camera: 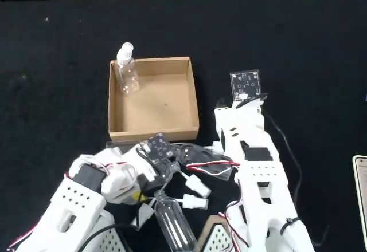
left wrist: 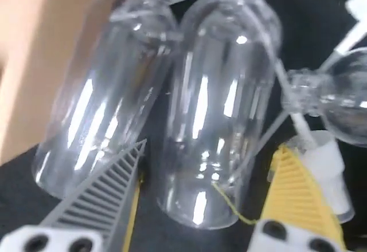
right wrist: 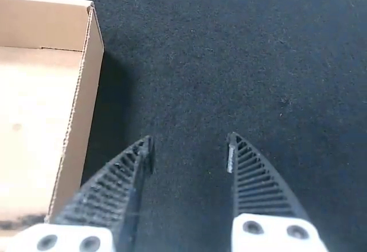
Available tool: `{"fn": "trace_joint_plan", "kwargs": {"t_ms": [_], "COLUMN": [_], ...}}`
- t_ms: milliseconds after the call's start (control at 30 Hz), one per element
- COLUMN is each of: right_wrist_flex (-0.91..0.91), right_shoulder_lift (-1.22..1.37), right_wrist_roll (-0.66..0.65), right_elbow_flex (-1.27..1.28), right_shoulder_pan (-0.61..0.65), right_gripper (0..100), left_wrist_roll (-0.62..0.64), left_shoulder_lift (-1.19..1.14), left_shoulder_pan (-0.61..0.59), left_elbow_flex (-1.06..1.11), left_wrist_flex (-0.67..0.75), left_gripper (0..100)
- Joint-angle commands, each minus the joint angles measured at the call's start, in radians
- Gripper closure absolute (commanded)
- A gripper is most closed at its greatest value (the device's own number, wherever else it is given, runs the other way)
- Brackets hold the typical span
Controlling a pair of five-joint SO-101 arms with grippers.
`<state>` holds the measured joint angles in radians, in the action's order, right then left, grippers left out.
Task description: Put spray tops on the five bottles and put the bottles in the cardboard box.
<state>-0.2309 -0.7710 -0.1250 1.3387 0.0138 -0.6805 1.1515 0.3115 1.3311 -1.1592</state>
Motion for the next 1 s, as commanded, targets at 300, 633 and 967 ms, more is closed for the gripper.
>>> {"fn": "trace_joint_plan", "kwargs": {"t_ms": [300,633,967], "right_wrist_flex": [0.023,0.023,0.023], "right_shoulder_lift": [-0.035,-0.035,-0.035], "right_wrist_roll": [0.009,0.009,0.009], "right_elbow_flex": [-0.021,-0.021,-0.021], "right_shoulder_pan": [-0.02,-0.02,-0.02], "right_gripper": [81.2,81.2,81.2], "left_wrist_roll": [0.008,0.107,0.149], "left_shoulder_lift": [0.012,-0.044,-0.203], "left_shoulder_pan": [-0.041,0.065,0.076], "left_elbow_flex": [-0.035,-0.018,-0.143], "left_wrist_flex": [0.012,0.049,-0.029], "left_gripper": [69,69,79]}}
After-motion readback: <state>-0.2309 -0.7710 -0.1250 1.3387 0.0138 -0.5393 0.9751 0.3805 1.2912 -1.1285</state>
